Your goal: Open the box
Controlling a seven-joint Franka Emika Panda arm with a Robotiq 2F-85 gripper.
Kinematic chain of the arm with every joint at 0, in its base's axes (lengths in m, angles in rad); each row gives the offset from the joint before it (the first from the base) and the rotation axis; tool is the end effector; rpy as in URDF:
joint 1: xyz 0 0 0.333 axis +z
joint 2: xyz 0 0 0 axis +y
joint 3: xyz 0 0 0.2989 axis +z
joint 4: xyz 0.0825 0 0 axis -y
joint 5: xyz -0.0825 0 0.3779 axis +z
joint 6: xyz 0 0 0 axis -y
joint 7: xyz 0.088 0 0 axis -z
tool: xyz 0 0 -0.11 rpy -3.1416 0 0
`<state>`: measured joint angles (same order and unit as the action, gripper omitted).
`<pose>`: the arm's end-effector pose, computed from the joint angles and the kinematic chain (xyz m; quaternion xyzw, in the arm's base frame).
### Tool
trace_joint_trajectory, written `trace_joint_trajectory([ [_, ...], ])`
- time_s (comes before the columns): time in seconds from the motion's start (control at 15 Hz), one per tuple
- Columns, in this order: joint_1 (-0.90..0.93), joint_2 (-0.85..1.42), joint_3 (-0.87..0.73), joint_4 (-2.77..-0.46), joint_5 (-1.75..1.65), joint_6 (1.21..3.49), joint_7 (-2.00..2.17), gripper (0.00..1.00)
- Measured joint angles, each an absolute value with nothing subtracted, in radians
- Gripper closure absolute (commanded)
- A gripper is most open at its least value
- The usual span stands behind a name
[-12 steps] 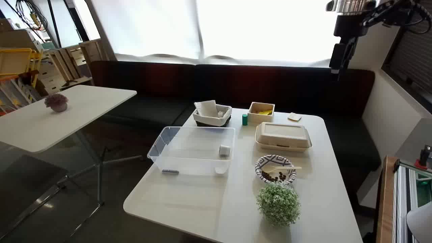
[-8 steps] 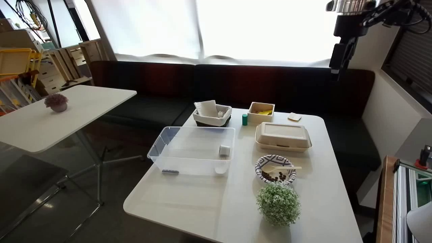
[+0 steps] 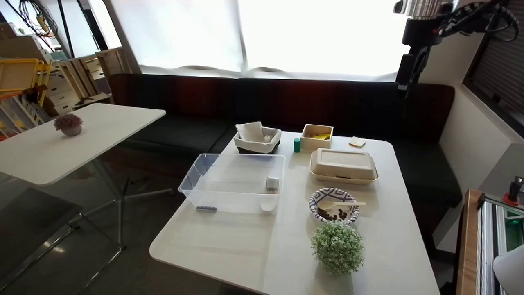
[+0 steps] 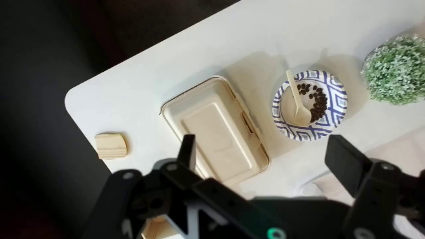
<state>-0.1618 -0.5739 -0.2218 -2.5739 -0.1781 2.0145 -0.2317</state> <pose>0.3456 -0.1502 0.4325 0.9996 -0.0207 -0.0022 0.0209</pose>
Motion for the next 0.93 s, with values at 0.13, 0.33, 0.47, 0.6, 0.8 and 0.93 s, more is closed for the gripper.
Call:
trace_joint_trajectory([
  [0.13, -0.162, -0.553, -0.206, -2.604, -0.210, 2.098, -0.217, 0.00],
  [0.33, -0.167, -0.487, -0.178, -2.653, -0.272, 2.241, -0.184, 0.00],
  [0.47, -0.171, -0.427, -0.166, -2.677, -0.309, 2.344, -0.176, 0.00],
  [0.6, -0.167, -0.360, -0.162, -2.690, -0.323, 2.434, -0.190, 0.00],
  [0.8, -0.163, -0.236, -0.162, -2.695, -0.378, 2.545, -0.260, 0.00],
  [0.93, -0.165, -0.193, -0.162, -2.690, -0.382, 2.566, -0.258, 0.00],
])
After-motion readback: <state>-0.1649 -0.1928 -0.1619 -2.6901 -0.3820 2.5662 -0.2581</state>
